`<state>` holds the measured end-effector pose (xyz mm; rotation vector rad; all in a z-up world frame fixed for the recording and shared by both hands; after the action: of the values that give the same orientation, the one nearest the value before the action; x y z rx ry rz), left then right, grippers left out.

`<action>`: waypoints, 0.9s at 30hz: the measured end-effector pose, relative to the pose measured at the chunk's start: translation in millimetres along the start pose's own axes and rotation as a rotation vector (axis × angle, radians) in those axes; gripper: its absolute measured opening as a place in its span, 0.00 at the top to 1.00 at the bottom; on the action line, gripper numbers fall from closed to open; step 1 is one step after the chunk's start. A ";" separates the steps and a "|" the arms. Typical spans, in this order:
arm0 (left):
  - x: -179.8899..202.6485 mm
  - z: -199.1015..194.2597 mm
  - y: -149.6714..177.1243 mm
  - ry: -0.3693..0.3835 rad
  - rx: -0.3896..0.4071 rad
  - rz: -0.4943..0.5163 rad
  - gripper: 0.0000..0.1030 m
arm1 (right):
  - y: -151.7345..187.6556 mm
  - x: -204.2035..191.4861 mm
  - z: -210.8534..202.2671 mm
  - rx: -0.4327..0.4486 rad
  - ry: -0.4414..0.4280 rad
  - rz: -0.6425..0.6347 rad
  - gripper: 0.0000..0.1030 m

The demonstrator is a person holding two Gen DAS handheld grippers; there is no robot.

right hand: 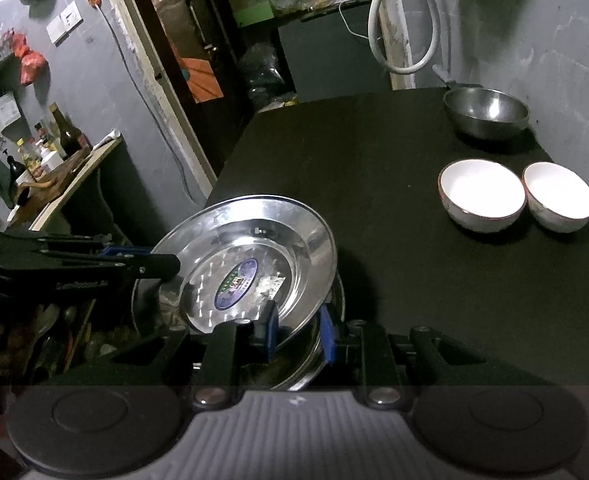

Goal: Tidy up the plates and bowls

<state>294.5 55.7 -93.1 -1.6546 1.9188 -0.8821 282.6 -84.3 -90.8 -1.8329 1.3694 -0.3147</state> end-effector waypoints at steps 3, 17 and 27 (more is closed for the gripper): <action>0.4 0.4 1.9 -0.005 -0.006 0.007 0.77 | 2.0 -2.0 -0.5 -0.006 0.001 -0.010 0.75; 5.4 1.7 16.1 -0.019 -0.051 0.060 0.74 | 6.1 -7.3 1.3 -0.054 0.000 -0.026 0.75; 9.6 4.3 20.0 -0.029 -0.073 0.088 0.73 | 5.4 -6.3 5.6 -0.064 0.004 -0.017 0.75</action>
<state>282.0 47.0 -109.8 -1.6018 2.0093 -0.7575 279.9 -76.7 -96.7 -1.8986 1.3811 -0.2866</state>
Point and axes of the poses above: each gripper's, at about its wrist camera, not at the fingertips, and z roughly the way its jaws point, x to its right, y to its underside, the point moved 9 cm from there along z, roughly the way its jaws point, and after that the axes turned 5 degrees about x, right-handed, at the moved point
